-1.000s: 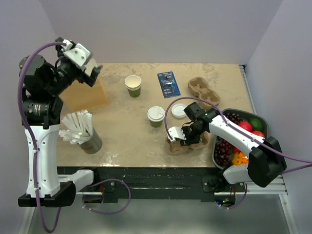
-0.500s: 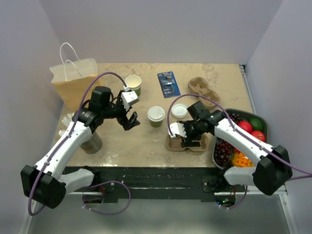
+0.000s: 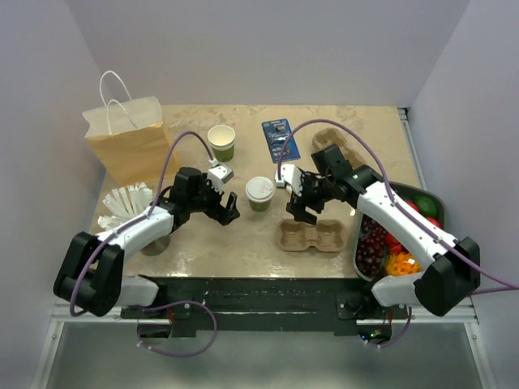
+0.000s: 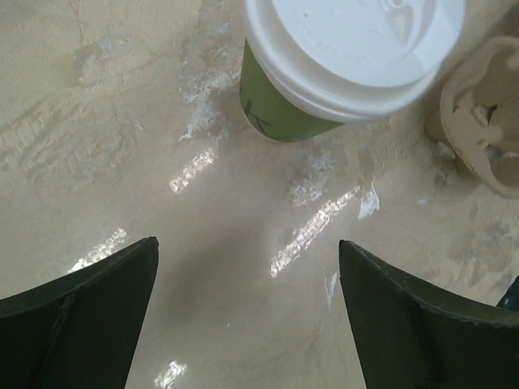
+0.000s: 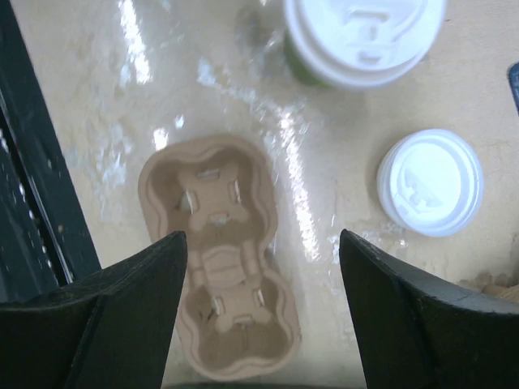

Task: Pack the takeout coffee

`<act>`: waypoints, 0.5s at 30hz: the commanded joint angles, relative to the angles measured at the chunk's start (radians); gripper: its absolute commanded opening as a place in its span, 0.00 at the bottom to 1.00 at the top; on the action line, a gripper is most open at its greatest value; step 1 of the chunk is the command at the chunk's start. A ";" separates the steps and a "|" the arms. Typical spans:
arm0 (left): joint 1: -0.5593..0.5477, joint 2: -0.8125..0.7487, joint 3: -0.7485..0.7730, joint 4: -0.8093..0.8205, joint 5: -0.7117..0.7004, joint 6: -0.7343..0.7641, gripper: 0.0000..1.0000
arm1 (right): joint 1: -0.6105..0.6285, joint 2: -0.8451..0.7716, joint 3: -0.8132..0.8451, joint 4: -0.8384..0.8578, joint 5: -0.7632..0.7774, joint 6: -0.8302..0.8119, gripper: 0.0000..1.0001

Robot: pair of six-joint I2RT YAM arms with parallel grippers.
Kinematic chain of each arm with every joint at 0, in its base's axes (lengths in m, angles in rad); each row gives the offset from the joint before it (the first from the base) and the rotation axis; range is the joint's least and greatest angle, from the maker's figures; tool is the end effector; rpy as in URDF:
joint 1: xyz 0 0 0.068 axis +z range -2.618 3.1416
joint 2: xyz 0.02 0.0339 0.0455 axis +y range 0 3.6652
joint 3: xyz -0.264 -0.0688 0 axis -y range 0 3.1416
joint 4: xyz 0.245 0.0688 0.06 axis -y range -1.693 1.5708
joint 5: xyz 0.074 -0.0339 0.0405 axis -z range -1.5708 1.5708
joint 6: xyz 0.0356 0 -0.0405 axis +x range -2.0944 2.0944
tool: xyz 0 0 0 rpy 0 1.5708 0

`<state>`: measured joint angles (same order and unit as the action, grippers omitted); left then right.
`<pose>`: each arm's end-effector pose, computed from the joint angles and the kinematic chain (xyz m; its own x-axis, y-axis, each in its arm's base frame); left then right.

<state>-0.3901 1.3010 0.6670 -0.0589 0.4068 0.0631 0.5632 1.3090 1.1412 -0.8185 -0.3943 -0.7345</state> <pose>0.2394 -0.1137 0.2030 -0.5498 0.2887 -0.7838 0.6668 0.7168 -0.2037 0.2144 0.1516 0.2976 -0.0729 -0.7778 -0.6242 -0.9715 0.1970 -0.1320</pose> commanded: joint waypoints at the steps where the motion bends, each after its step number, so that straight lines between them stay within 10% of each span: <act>1: -0.018 0.061 -0.039 0.313 0.003 -0.195 0.96 | -0.037 0.116 0.141 0.163 -0.073 0.249 0.79; 8: -0.024 0.135 -0.090 0.436 0.006 -0.288 0.95 | -0.040 0.326 0.347 0.324 -0.077 0.622 0.86; 15: -0.027 0.251 -0.104 0.594 0.069 -0.404 0.94 | -0.052 0.420 0.485 0.283 -0.012 0.646 0.87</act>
<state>-0.4095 1.4956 0.5594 0.3599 0.4381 -0.2539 0.5209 1.7203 1.5455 -0.5518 -0.4274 -0.1623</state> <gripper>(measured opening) 0.951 0.867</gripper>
